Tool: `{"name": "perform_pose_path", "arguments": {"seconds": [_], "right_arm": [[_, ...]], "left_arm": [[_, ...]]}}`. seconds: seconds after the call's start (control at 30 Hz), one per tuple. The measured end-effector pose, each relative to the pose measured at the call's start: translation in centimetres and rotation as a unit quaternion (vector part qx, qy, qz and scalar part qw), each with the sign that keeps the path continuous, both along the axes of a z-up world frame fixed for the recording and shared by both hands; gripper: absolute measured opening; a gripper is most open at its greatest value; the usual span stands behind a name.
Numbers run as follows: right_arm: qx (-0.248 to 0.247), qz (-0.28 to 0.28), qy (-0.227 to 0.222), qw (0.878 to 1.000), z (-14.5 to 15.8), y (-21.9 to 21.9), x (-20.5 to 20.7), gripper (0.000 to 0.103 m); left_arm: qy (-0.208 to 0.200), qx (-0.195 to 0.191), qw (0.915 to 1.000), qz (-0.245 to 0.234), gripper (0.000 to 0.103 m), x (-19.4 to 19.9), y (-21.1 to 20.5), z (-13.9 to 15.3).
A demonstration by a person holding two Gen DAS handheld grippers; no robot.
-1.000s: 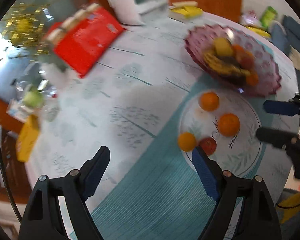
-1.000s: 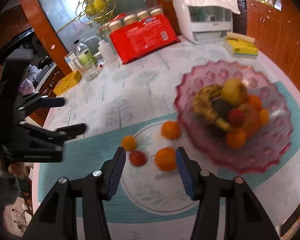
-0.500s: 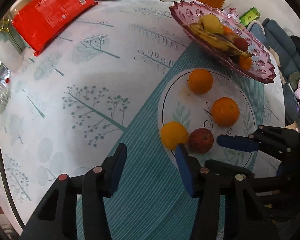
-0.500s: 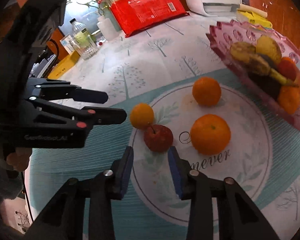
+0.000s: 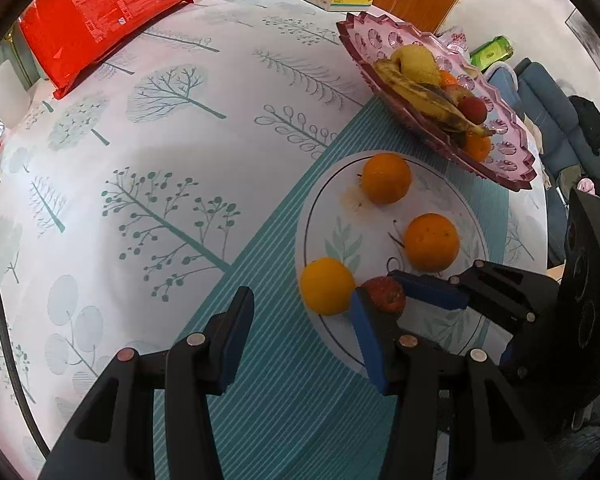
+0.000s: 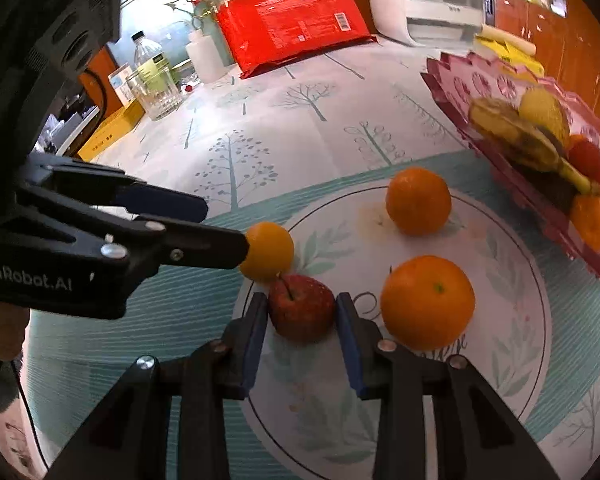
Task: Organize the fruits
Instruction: 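Grasp an orange with the left tool while the right tool grasps the red apple, then carry the orange and red apple over the pink bowl and open both tools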
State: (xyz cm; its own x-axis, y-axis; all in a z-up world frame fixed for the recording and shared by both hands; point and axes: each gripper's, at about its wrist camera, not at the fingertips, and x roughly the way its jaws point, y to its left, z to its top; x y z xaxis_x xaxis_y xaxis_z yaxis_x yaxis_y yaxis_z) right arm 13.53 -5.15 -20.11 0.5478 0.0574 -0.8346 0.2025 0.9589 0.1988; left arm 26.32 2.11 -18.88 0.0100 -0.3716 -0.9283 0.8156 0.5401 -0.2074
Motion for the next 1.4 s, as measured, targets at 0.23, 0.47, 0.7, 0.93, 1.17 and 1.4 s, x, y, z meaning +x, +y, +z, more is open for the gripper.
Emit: {"name": "perform_pose_path", "arguments": {"seconds": [0.23,0.47,0.7,0.93,1.17,1.4], "right_arm": [[0.0,-0.004,0.005,1.0,0.4,-0.8,-1.6,0.035],[0.008,-0.016,0.001,1.0,0.7,-1.4,-2.4,0.035],[0.009,-0.019,-0.005,1.0,1.0,-1.5,-3.2,0.035],[0.011,-0.017,-0.025,0.999,2.7,-1.7,-4.6,0.035],[0.013,-0.012,-0.046,0.999,5.1,-2.3,-6.1,0.035],[0.018,-0.001,-0.074,0.997,7.6,-3.8,-7.1,0.035]], "left_arm": [[0.004,-0.001,1.0,0.006,0.039,-0.9,-1.3,-0.9],[-0.001,0.013,0.9997,0.022,0.032,-1.8,-2.5,-2.5],[-0.014,0.001,0.9982,0.059,0.03,-2.3,-2.9,-2.7],[-0.009,-0.001,0.9958,0.091,0.03,-3.5,-1.5,-1.5],[-0.034,-0.022,0.9925,0.115,0.03,-5.8,-0.3,2.6],[-0.061,-0.038,0.9884,0.133,0.03,-7.5,-1.5,7.0]]}}
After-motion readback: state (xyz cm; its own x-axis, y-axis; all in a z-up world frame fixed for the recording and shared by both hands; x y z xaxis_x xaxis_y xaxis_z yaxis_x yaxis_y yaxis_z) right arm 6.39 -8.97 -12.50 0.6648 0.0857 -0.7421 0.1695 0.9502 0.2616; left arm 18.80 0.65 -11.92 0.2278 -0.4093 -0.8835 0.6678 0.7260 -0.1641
